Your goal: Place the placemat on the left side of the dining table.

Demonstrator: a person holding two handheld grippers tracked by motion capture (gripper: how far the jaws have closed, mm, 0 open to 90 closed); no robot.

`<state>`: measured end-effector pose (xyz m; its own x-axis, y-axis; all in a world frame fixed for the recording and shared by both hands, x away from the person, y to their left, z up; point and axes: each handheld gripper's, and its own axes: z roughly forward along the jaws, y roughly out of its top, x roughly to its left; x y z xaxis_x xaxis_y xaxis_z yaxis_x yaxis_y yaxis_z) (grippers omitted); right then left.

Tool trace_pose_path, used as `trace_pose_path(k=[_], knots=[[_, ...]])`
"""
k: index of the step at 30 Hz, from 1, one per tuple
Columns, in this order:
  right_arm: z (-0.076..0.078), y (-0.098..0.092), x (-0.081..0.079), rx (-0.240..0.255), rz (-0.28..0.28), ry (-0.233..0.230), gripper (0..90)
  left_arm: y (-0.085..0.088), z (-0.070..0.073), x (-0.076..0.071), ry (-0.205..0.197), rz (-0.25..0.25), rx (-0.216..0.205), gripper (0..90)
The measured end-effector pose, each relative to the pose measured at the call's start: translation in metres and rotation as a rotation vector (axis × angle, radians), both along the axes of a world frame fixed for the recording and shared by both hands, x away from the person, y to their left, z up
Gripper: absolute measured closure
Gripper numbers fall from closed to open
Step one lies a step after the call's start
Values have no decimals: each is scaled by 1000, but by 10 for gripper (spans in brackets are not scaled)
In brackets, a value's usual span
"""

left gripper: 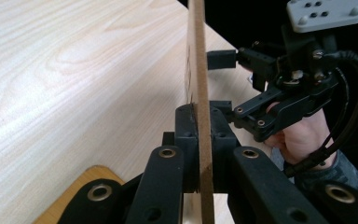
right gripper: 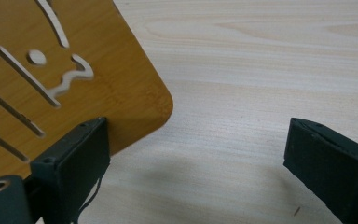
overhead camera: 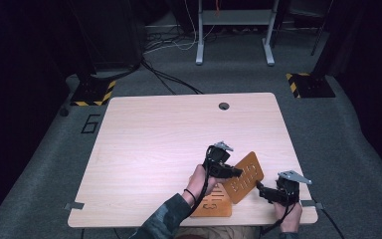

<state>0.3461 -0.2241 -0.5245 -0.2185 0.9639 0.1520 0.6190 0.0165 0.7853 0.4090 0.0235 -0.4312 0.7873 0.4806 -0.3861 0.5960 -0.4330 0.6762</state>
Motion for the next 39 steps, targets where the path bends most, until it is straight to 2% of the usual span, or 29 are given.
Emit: trace_pose_path(k=[9,13,19,23,30,39], knots=[[-1,2,4,-17,1,40,53,2,6,1,-25,7,-5,860],[-2,5,7,-54,1,74,45,6,9,3,-25,15,-16,859],[-3,9,8,-107,2,76,39,13,15,5,-34,32,-29,859],[-4,17,8,-171,-17,84,28,20,19,7,-44,48,-38,859],[-4,17,8,-167,-23,85,27,40,26,12,-52,101,-64,859],[-5,17,8,-170,-19,84,27,64,29,19,-62,158,-66,859]])
